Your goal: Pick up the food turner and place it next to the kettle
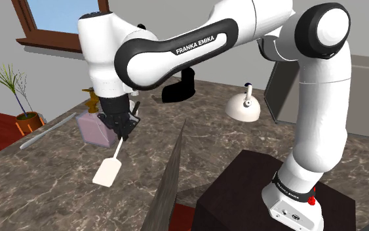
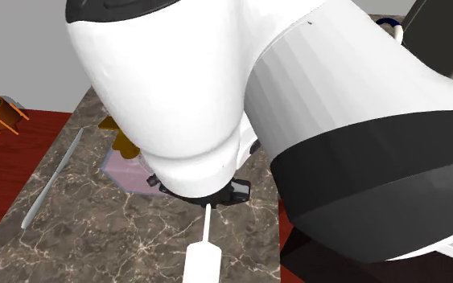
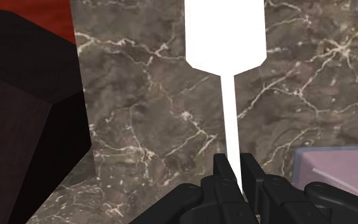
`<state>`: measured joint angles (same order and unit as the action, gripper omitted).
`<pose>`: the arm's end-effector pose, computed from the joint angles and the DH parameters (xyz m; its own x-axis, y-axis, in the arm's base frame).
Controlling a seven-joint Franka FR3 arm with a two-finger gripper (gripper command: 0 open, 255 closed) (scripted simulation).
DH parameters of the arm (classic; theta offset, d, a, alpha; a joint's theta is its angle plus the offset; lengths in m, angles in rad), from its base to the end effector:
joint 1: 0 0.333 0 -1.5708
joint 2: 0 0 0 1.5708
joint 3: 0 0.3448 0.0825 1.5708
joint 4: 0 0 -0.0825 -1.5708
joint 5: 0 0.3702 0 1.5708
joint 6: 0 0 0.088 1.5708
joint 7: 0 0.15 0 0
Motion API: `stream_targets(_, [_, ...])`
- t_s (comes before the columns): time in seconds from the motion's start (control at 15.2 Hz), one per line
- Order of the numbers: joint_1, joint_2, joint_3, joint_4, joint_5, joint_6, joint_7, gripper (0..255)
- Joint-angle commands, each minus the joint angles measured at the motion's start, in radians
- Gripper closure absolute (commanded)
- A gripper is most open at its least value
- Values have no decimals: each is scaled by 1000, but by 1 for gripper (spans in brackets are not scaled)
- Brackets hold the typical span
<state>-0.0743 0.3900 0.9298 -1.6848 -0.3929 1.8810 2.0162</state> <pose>0.4829 0.4006 0.4321 0.4829 -0.8732 0.0665 -0.8751 -0.4840 -0.0009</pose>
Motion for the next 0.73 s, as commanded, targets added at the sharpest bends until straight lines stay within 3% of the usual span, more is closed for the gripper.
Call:
stream_targets(0.0, [1,-5,3,23,7,-25,-7,255])
stream_targets(0.66, [10,-25,17,137,32,-148,-32,255])
